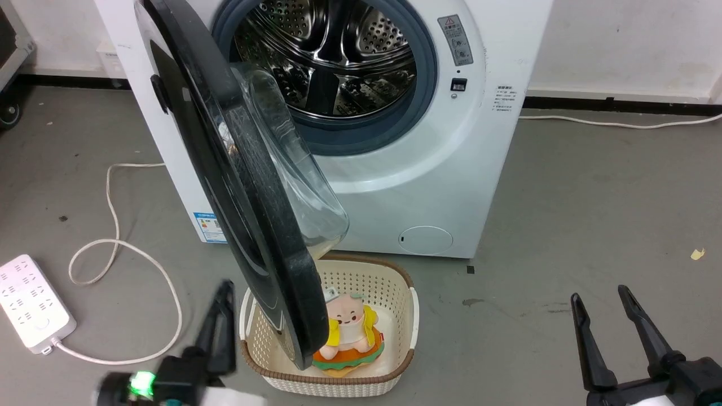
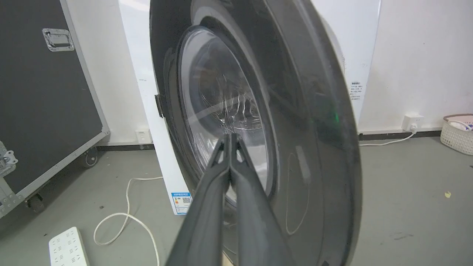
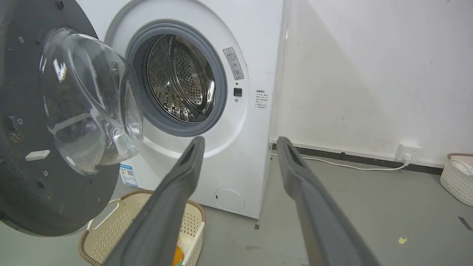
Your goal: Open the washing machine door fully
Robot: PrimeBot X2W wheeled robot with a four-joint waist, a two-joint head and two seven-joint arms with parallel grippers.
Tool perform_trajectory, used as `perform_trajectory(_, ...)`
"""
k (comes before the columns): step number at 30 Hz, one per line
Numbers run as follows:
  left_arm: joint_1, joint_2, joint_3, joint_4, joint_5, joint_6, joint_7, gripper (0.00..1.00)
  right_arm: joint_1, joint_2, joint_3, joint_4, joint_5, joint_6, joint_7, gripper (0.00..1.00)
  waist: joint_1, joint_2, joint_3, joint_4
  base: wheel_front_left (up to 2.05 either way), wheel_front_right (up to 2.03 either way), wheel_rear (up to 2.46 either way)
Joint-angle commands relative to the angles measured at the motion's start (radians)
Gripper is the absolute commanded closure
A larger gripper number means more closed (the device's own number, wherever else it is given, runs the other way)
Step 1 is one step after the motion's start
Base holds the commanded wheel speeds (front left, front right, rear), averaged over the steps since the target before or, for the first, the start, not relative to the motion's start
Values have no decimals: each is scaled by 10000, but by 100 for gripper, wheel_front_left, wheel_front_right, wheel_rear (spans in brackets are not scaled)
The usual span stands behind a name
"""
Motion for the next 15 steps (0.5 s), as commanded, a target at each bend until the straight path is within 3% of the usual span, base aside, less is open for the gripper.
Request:
perform_trajectory(1,-119,6,86,-113,15,36,-53,100,-39,62,-1,23,36,8,-68,0,0,0,4,6,0,0,0)
perform_trajectory(7,-878,-231,1318,-2041,-477,170,-53,100,-160,72,-8,-30,100,8,-77,0,0,0,71,19,0,0,0)
perform_trajectory(11,-1850,-62,2108,-3126,-610,11,-53,100,-278,75,21,-20,130,8,-80,0,0,0,107,-10,0,0,0)
perform_trajectory(15,-2750,226,2309,-3828,-528,-162,-53,100,-330,78,77,31,86,8,-82,0,0,0,81,-55,0,0,0)
